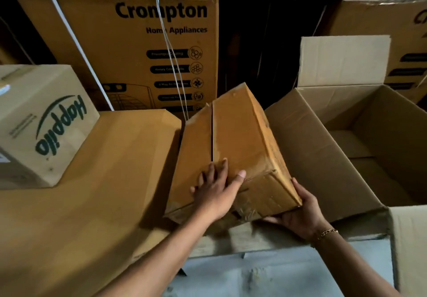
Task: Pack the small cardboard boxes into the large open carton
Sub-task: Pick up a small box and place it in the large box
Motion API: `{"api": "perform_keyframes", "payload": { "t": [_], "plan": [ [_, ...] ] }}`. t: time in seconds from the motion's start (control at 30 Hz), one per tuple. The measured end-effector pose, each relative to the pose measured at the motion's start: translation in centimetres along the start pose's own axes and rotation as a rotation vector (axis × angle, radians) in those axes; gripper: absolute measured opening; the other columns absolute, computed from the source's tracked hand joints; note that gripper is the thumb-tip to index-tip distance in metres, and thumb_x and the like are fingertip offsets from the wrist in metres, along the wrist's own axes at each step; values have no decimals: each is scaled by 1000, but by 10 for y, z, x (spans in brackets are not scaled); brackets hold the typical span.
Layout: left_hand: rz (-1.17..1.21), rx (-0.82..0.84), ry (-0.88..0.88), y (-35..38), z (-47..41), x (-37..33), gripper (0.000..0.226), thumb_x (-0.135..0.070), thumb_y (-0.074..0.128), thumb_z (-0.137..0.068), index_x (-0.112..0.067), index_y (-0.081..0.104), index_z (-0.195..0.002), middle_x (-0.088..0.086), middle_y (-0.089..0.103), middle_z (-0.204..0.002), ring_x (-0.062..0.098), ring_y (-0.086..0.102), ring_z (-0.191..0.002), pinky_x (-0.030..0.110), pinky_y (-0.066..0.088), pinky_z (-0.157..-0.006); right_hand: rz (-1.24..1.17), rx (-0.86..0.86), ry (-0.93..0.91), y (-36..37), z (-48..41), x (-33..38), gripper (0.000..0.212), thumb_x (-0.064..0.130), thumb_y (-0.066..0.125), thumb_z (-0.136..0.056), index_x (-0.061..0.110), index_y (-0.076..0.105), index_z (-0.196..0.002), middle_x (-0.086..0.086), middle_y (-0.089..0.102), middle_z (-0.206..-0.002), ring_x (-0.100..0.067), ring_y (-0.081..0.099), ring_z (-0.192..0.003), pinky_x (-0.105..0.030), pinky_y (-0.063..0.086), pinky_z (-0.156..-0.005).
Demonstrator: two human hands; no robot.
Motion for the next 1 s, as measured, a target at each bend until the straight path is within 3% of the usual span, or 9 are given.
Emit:
{"api": "perform_keyframes", "payload": {
  "t": [0.13,0.2,0.27,0.37,0.43,0.53,0.7,0.87,1.0],
  "plan": [
    [-243,81,-41,30,-3,14,89,-93,8,-76,-52,-4,-154,-3,-9,-168,35,-3,-153,58,-4,-117,284,-258,119,-37,-15,-20,51,47,52,-97,7,67,-123,-25,73,-108,-37,74,-89,-50,62,-69],
    [-320,187,-34,54,0,31,86,-89,14,-83,-48,-2,-156,0,-13,-168,35,-7,-153,58,-6,-117,366,-349,171,-45,-22,-37,54,48,49,-101,1,76,-103,-23,75,-82,-32,74,-62,-36,57,-46],
    [-351,239,23,73,2,46,83,-85,20,-87,-44,3,-157,-1,-12,-168,30,-8,-153,59,-6,-116,352,-358,191,-43,-25,-48,62,53,47,-100,1,79,-93,-24,75,-85,-36,74,-72,-40,61,-59],
    [-343,152,72,67,3,62,94,-95,10,-74,-47,11,-155,-5,-3,-169,25,-4,-153,59,-4,-116,392,-357,153,-42,-27,-41,66,63,48,-95,6,66,-122,-27,69,-118,-45,64,-112,-58,50,-99],
    [-339,55,40,46,-1,75,102,-98,3,-67,-46,12,-155,-7,0,-168,26,-2,-153,60,-3,-117,499,-329,129,-37,-27,-31,65,66,50,-92,10,63,-124,-23,68,-119,-43,64,-112,-55,53,-93],
    [-266,-56,-153,10,-10,109,90,-85,25,-85,-36,8,-159,-2,1,-168,31,3,-153,59,5,-119,659,-340,68,-27,-25,-20,63,62,55,-91,12,58,-131,-15,68,-114,-31,67,-101,-35,57,-69],
    [259,-4,-377,1,-25,160,96,-66,60,-88,-17,18,-159,14,32,-159,35,40,-140,46,39,-111,654,-357,-25,-19,-33,-29,67,46,68,-89,15,45,-144,-15,60,-129,-33,62,-111,-50,54,-94],
    [680,-75,-511,20,-23,180,88,-69,74,-73,-17,50,-140,9,61,-129,26,57,-100,37,46,-82,616,-408,-74,-18,-30,-44,74,48,80,-77,20,48,-139,-10,68,-116,-28,70,-99,-33,60,-66],
    [588,-153,-399,17,-23,183,91,-74,74,-66,-24,54,-139,4,69,-118,25,67,-99,41,58,-82,602,-422,-115,-7,-28,-46,79,53,86,-65,25,50,-130,-9,68,-115,-29,70,-100,-38,62,-72]
  ]
}}
Point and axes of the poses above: each hand's wrist, its own z-axis away from the middle knuckle, its own y-axis out of the palm, x = y × z, the point moved 5 cm from there along -z, towards the middle knuckle
